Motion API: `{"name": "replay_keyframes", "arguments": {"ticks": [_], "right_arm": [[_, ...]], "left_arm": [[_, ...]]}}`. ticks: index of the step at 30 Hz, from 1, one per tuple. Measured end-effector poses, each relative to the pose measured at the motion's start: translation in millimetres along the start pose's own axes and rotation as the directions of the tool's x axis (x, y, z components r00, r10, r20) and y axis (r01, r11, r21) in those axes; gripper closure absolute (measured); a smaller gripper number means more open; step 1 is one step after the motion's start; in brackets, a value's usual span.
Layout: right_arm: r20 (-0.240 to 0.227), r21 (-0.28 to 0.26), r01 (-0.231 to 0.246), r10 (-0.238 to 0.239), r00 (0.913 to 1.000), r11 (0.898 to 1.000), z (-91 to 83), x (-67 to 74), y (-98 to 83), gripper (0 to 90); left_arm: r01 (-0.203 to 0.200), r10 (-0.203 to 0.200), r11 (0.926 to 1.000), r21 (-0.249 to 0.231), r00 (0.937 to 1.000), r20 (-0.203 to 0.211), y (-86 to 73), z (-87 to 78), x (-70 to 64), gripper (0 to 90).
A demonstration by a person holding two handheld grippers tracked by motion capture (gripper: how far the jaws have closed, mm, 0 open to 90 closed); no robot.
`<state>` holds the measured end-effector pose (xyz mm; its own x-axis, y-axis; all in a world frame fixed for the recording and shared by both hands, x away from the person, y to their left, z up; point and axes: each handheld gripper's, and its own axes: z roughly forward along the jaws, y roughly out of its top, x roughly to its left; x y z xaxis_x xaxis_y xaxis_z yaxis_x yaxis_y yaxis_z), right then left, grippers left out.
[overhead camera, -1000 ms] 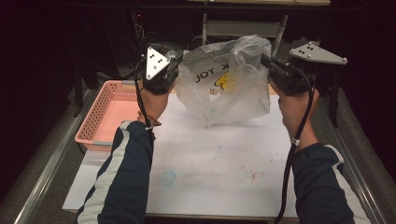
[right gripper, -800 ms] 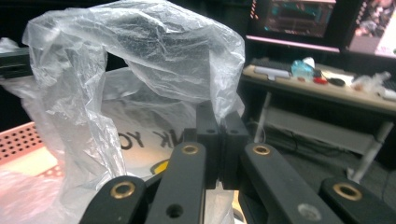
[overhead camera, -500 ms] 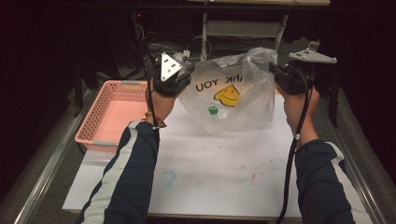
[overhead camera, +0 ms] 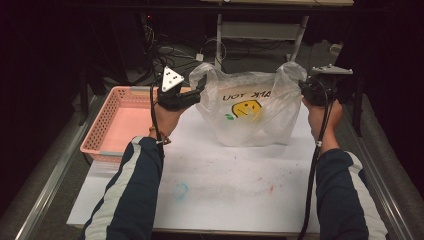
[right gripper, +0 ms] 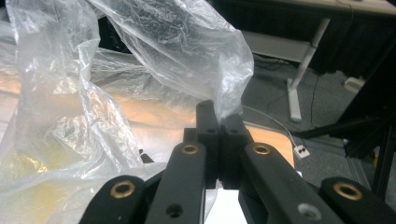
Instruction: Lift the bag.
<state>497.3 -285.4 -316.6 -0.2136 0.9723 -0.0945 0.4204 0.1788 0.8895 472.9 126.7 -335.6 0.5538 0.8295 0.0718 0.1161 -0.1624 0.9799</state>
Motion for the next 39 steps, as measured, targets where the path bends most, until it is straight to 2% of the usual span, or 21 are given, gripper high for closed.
{"name": "replay_keyframes", "arguments": {"ticks": [1,3,5,6,7,8,10,12,14,15,17,20,23,24,26,28,32,34,36,37,39], "right_arm": [[0.006,0.008,0.005,-0.005,1.0,1.0,2.5,-1.3,-1.1,90.0],[0.0,0.005,0.0,0.0,1.0,1.0,5.1,-2.8,-1.9,90.0],[-0.008,-0.005,0.001,-0.001,1.0,1.0,5.1,-1.2,-0.8,90.0],[-0.012,-0.008,0.008,-0.008,0.9999,1.0,5.1,0.1,-0.1,90.0],[-0.011,-0.004,0.018,-0.018,0.9998,1.0,5.0,3.3,0.9,90.0],[-0.014,0.002,0.029,-0.029,0.9995,1.0,5.4,5.9,1.5,87.3],[-0.009,0.022,0.052,-0.052,0.9986,0.998,6.2,10.4,2.4,71.0],[-0.013,0.038,0.056,-0.055,0.9984,0.998,5.8,12.5,1.9,59.0],[-0.059,0.004,0.022,-0.021,0.998,1.0,1.2,12.1,0.7,46.4],[-0.08,-0.025,0.006,-0.008,0.9968,1.0,-3.4,13.2,-0.3,44.3],[-0.155,-0.069,0.005,-0.016,0.9877,0.998,-12.8,17.7,-1.7,38.2],[-0.218,-0.104,0.022,-0.044,0.9749,0.994,-28.4,26.8,-3.8,31.8],[-0.243,-0.147,0.051,-0.086,0.9662,0.988,-41.4,33.4,-6.8,34.9],[-0.255,-0.146,0.072,-0.108,0.9608,0.987,-43.3,35.4,-7.1,42.2],[-0.278,-0.139,0.141,-0.175,0.9446,0.98,-45.8,39.3,-7.1,71.4],[-0.274,-0.146,0.166,-0.201,0.9405,0.975,-49.8,40.2,-5.4,85.7],[-0.317,-0.177,0.12,-0.172,0.9328,0.977,-64.4,36.0,5.6,89.6],[-0.335,-0.208,0.098,-0.165,0.9277,0.973,-75.1,37.3,13.6,89.7],[-0.35,-0.239,0.085,-0.168,0.9216,0.967,-88.4,41.2,23.0,89.8],[-0.339,-0.263,0.096,-0.185,0.9224,0.96,-95.2,42.9,27.9,89.9],[-0.345,-0.297,0.076,-0.181,0.9209,0.952,-107.6,43.9,36.9,90.0]], "left_arm": [[0.019,-0.019,0.9997,0.016,0.9998,-0.002,-1.8,0.1,0.3,25.6],[0.028,-0.029,0.9994,0.022,0.9982,0.052,-4.5,5.1,-0.1,25.7],[0.016,-0.019,0.9991,0.039,0.996,0.087,-6.9,9.2,-3.2,30.9],[0.003,-0.009,0.9991,0.042,0.9905,0.138,-9.2,13.2,-6.1,34.3],[-0.013,0.005,0.9987,0.049,0.9885,0.151,-11.2,15.9,-9.5,37.7],[-0.019,0.01,0.9985,0.051,0.987,0.161,-14.0,18.8,-12.9,38.6],[-0.024,0.012,0.9975,0.067,0.9859,0.167,-20.5,23.6,-18.1,42.0],[-0.017,0.001,0.9963,0.084,0.9838,0.179,-26.2,27.3,-20.8,53.6],[-0.04,0.016,0.9932,0.109,0.9766,0.214,-30.0,30.2,-22.2,65.4],[-0.06,0.034,0.9913,0.117,0.9761,0.215,-30.4,31.1,-23.1,72.5],[-0.067,0.041,0.9903,0.122,0.9779,0.205,-29.5,31.7,-23.9,79.9],[-0.065,0.043,0.9917,0.111,0.9799,0.195,-26.0,29.2,-23.6,84.4],[-0.073,0.056,0.993,0.092,0.9836,0.171,-19.7,24.0,-22.2,85.9],[-0.072,0.058,0.9939,0.084,0.9848,0.164,-16.5,21.5,-20.9,86.3],[-0.069,0.061,0.9963,0.052,0.9882,0.141,-8.6,14.5,-17.4,86.7],[-0.063,0.06,0.9979,0.019,0.9905,0.124,1.0,5.5,-14.7,86.9],[-0.061,0.066,0.9969,-0.05,0.9919,0.108,24.2,-17.7,-15.2,87.1],[-0.069,0.078,0.9939,-0.086,0.9921,0.098,35.7,-28.6,-17.4,87.1],[-0.074,0.086,0.9901,-0.119,0.9919,0.094,45.6,-38.1,-19.2,87.1],[-0.08,0.092,0.9883,-0.13,0.9916,0.091,50.1,-41.8,-20.2,87.1],[-0.088,0.102,0.9852,-0.147,0.9905,0.092,57.5,-47.6,-22.0,87.1]]}}
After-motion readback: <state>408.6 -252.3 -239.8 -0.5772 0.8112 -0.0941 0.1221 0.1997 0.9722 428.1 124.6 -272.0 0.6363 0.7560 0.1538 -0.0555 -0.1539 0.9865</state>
